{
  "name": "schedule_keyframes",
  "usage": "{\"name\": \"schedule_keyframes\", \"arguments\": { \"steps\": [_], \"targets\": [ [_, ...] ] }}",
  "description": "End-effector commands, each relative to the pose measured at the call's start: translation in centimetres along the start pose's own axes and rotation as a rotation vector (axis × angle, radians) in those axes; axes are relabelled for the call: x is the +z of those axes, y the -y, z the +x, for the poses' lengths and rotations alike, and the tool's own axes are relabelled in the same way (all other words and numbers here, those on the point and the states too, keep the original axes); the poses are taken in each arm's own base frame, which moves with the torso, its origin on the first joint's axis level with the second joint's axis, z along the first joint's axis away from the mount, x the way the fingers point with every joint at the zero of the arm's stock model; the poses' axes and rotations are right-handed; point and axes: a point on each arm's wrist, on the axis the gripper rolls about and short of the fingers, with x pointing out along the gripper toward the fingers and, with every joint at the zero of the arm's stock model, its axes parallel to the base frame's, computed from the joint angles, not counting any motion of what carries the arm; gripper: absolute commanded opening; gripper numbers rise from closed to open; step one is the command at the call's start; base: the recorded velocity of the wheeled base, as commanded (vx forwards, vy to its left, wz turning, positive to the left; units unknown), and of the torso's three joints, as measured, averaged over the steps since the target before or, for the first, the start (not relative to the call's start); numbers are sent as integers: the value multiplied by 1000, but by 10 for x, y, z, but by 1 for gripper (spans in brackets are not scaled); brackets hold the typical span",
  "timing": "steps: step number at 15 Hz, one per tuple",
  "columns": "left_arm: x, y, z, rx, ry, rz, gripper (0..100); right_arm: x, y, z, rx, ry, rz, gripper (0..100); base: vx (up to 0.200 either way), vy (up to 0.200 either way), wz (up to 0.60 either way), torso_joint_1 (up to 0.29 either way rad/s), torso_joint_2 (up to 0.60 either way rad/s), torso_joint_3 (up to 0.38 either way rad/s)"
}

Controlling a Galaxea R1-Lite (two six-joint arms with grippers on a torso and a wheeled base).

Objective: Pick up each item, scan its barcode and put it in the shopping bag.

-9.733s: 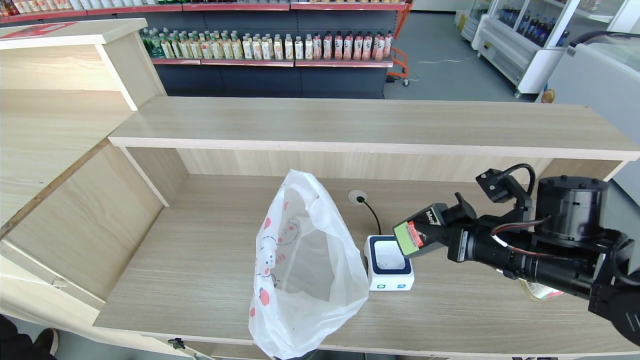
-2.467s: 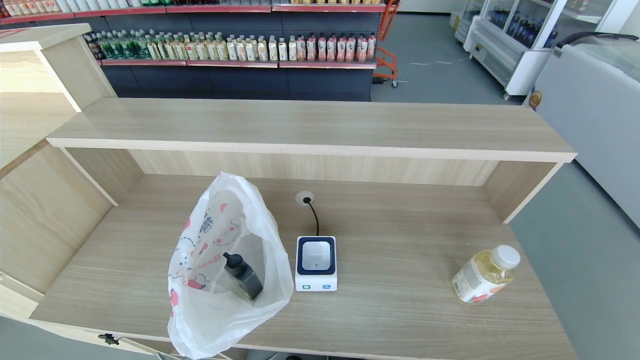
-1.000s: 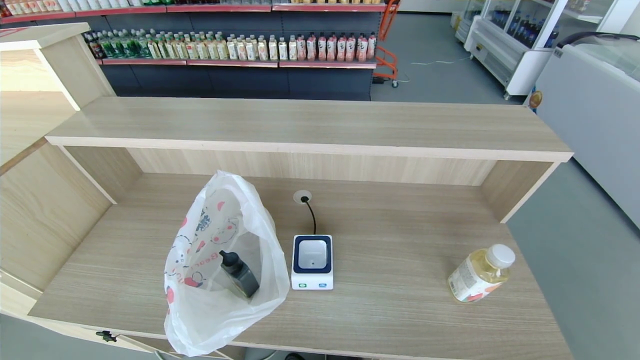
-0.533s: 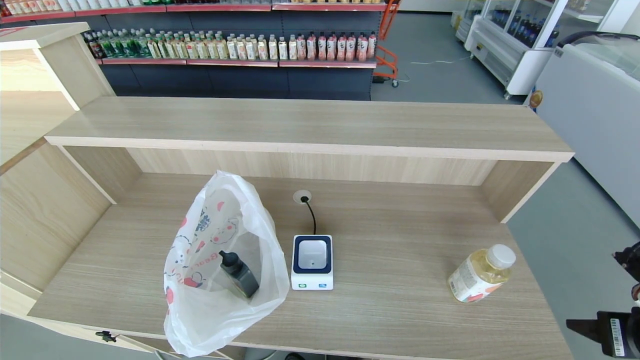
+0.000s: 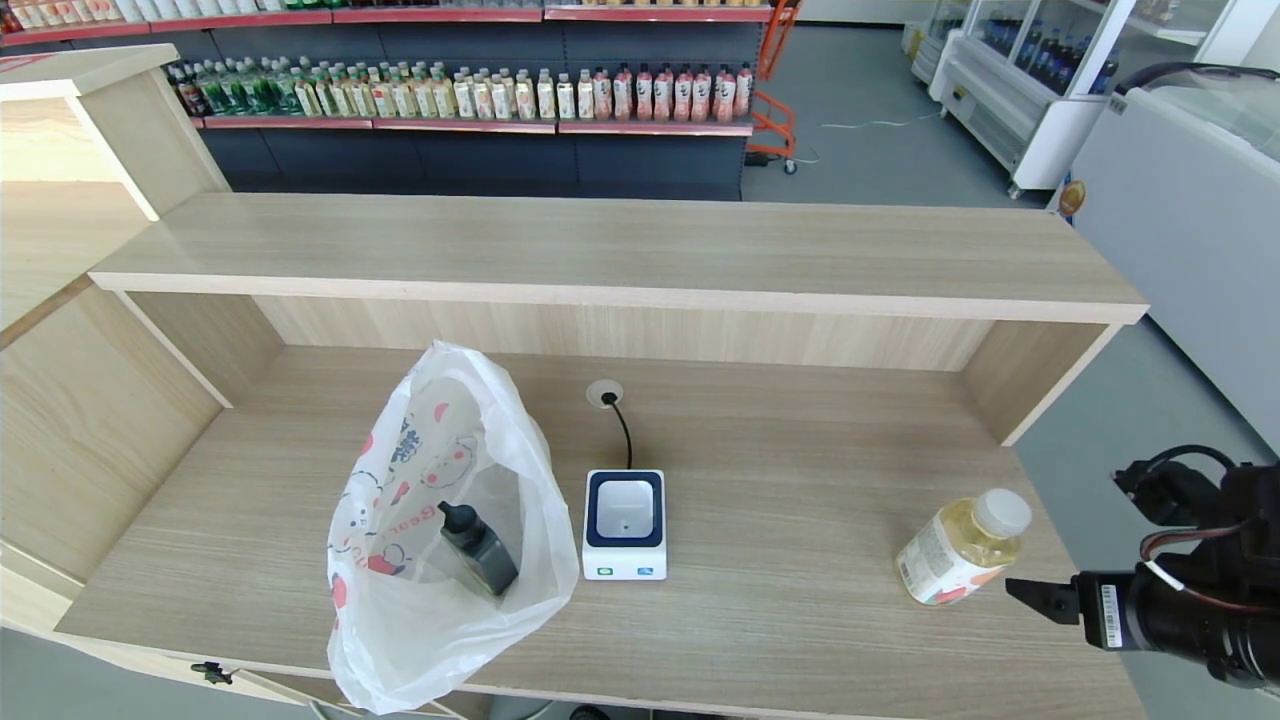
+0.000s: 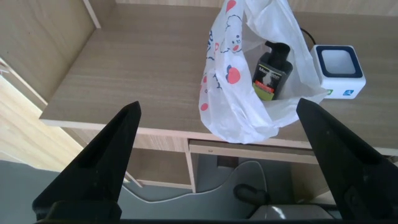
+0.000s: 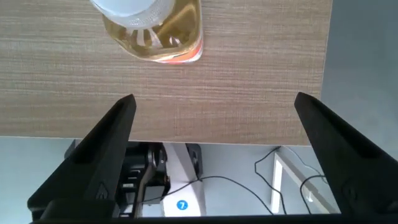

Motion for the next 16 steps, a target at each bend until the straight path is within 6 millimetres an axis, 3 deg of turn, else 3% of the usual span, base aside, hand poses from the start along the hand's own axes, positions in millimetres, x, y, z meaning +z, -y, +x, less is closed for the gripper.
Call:
{"name": "schedule_keyframes", "arguments": {
  "steps": [1,7,16],
  "targets": [
    [0,0,0,0,0,0,100,-6,-7,23,29,-50,-22,100,0,0,0,0,0,0],
    [0,0,0,0,0,0,100,-2,-21,52,78,3,-70,100,0,0,0,0,0,0],
    [0,0,0,0,0,0,100,6,-37,81,121,75,-98,100,0,0,0,0,0,0]
  ]
}}
